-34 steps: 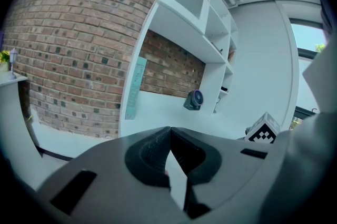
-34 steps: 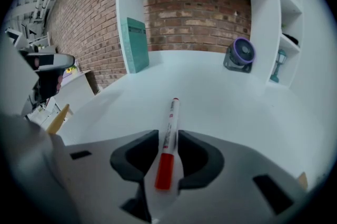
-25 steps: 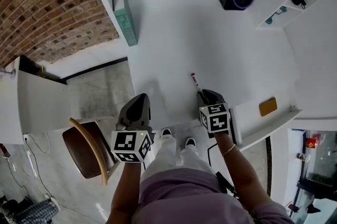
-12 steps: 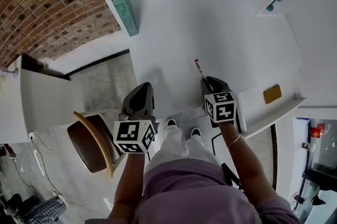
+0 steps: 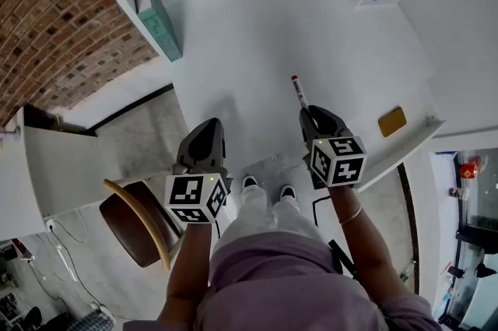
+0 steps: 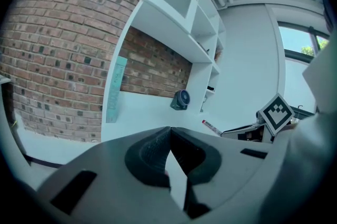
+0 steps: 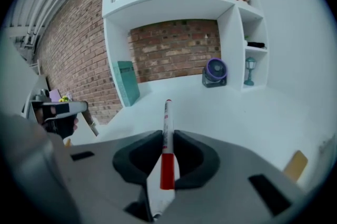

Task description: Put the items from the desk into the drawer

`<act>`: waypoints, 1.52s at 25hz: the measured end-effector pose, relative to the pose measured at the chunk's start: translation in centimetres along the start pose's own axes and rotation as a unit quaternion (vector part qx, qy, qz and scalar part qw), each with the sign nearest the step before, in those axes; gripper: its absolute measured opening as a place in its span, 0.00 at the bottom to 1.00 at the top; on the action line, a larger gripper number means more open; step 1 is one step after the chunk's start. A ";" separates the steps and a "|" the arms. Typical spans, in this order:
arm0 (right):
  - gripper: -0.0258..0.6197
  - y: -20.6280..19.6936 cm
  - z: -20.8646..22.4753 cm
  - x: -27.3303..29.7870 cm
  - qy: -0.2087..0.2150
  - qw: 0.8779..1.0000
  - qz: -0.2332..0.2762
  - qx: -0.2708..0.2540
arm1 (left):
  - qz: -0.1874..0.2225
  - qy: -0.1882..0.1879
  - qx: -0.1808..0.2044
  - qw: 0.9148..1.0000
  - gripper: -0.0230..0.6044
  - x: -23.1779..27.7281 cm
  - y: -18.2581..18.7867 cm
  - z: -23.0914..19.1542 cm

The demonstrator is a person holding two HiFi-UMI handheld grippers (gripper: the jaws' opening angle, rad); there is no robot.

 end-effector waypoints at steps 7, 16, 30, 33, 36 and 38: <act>0.15 0.1 2.4 -3.0 -0.040 0.998 0.026 0.038 | -0.009 -0.040 0.012 0.999 0.04 1.8 0.2 1.8; 0.15 -0.9 5.4 -6.3 -0.110 0.990 0.042 0.078 | -0.028 -0.098 0.019 0.995 0.04 4.5 -0.1 3.9; 0.15 -4.6 10.6 -11.1 -0.213 0.963 0.048 0.156 | -0.048 -0.160 0.030 0.986 0.04 7.1 -0.5 7.6; 0.15 -5.6 11.7 -11.8 -0.226 0.957 0.045 0.178 | -0.049 -0.165 0.034 0.985 0.04 7.1 -0.5 8.3; 0.15 -6.3 12.7 -12.2 -0.240 0.949 0.048 0.198 | -0.048 -0.169 0.039 0.984 0.04 7.2 -0.4 8.7; 0.15 -6.7 13.3 -12.4 -0.248 0.945 0.049 0.208 | -0.049 -0.172 0.042 0.983 0.04 7.5 -0.4 9.1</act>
Point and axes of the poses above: the fingertips, and each gripper's own axes: x forward along the fingers, z to its right, y out of its top, the point moved 7 cm from there along -x, backward along the fingers, and after that the axes turned 6 degrees about -y, right-handed, at the moved point
